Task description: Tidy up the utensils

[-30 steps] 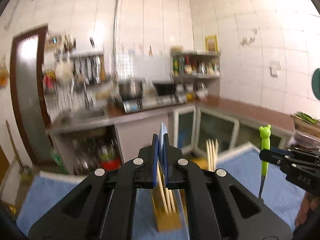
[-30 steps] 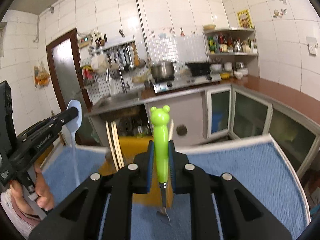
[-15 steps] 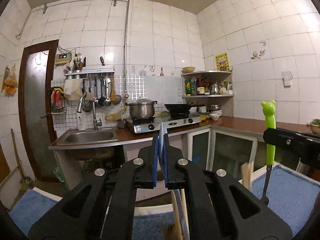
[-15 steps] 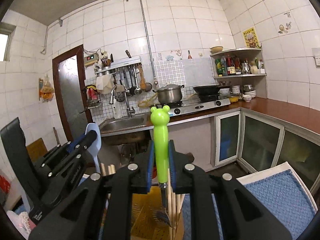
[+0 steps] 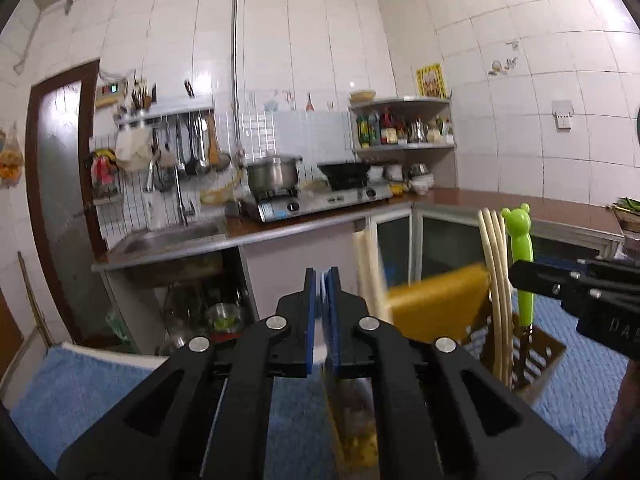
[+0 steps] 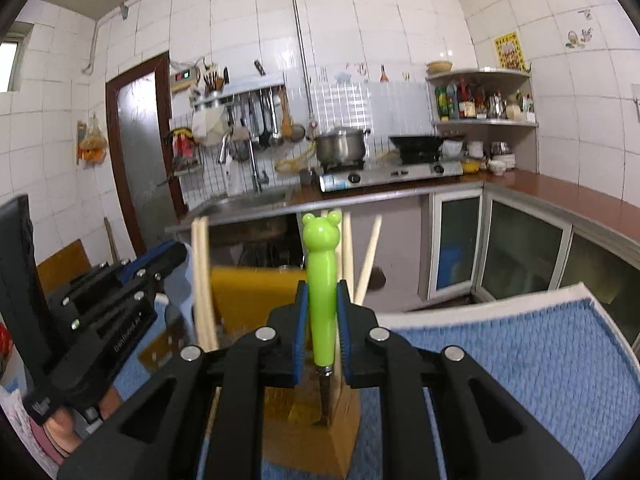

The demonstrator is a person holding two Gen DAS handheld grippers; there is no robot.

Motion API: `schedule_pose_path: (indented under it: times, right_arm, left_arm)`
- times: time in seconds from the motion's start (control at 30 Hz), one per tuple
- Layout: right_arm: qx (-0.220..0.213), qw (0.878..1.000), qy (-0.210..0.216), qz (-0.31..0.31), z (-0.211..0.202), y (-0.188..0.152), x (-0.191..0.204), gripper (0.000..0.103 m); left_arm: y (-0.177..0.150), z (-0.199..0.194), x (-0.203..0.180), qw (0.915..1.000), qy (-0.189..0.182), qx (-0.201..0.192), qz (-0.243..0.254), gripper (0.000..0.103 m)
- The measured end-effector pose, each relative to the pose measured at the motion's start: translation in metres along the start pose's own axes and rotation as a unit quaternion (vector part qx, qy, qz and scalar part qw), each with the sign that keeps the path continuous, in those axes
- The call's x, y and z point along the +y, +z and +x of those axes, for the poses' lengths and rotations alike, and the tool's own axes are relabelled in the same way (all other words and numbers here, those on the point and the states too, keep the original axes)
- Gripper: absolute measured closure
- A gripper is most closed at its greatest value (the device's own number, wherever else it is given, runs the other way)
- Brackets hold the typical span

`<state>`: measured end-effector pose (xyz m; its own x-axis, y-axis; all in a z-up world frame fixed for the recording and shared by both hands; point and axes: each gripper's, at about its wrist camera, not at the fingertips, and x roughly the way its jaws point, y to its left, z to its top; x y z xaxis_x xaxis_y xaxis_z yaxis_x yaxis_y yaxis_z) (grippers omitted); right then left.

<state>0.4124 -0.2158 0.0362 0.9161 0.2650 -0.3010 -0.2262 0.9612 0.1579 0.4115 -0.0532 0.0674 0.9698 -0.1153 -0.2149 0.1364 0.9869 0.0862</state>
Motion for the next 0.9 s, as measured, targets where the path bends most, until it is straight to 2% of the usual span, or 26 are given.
schedule_pose_path:
  times: [0.07,0.13,0.17,0.2,0.23,0.27,0.3,0.33,0.4,0.47,0.53,0.63,0.77,0.9]
  right_arm:
    - [0.02,1.0,0.005,0.003,0.001,-0.007,-0.001,0.088]
    - [0.033,0.999,0.005,0.006,-0.002,-0.011,0.0,0.087]
    - [0.036,0.999,0.005,0.007,-0.005,-0.013,0.0,0.087]
    - [0.041,0.999,0.003,0.008,-0.009,-0.014,0.0,0.081]
    - [0.043,0.999,0.001,0.009,-0.013,-0.014,0.0,0.065]
    - [0.043,0.999,-0.001,0.01,-0.017,-0.014,0.001,0.057]
    - [0.043,0.999,-0.004,0.01,-0.022,-0.014,0.0,0.051]
    - [0.043,0.999,-0.006,0.009,-0.03,-0.014,0.0,0.051]
    - [0.044,0.999,-0.012,0.005,-0.044,-0.015,0.001,0.051]
    - [0.044,0.999,-0.019,0.004,-0.064,-0.019,0.002,0.046]
    - [0.036,0.999,-0.023,0.004,-0.083,-0.025,0.004,0.034]
    - [0.022,0.999,-0.029,-0.006,-0.116,-0.039,0.015,0.024]
    - [0.004,0.999,-0.035,-0.029,-0.164,-0.067,0.037,0.015]
    - [-0.013,0.999,-0.033,-0.021,-0.207,-0.091,0.051,0.005]
  left_arm:
    - [-0.002,-0.002,0.003,0.9997,-0.006,0.02,-0.01,0.088]
    - [-0.004,-0.01,0.008,0.9989,-0.012,0.04,-0.02,0.066]
    - [-0.005,-0.013,0.01,0.9986,-0.013,0.044,-0.025,0.061]
    - [-0.006,-0.02,0.012,0.9982,-0.013,0.051,-0.029,0.051]
    - [-0.008,-0.027,0.016,0.9978,-0.013,0.055,-0.033,0.042]
    - [-0.009,-0.032,0.019,0.9976,-0.013,0.058,-0.036,0.037]
    - [-0.01,-0.04,0.022,0.9972,-0.012,0.063,-0.039,0.029]
    - [-0.012,-0.048,0.027,0.9967,-0.01,0.067,-0.045,0.023]
    - [-0.015,-0.067,0.036,0.9957,-0.009,0.072,-0.057,0.018]
    - [-0.017,-0.091,0.045,0.9951,-0.003,0.073,-0.067,0.013]
    - [-0.018,-0.121,0.05,0.9953,0.01,0.063,-0.073,0.005]
    - [-0.023,-0.16,0.049,0.9958,0.019,0.05,-0.074,0.005]
    - [-0.042,-0.211,0.043,0.9936,0.011,0.072,-0.086,0.005]
    - [-0.058,-0.255,0.036,0.9933,0.023,0.068,-0.091,0.005]
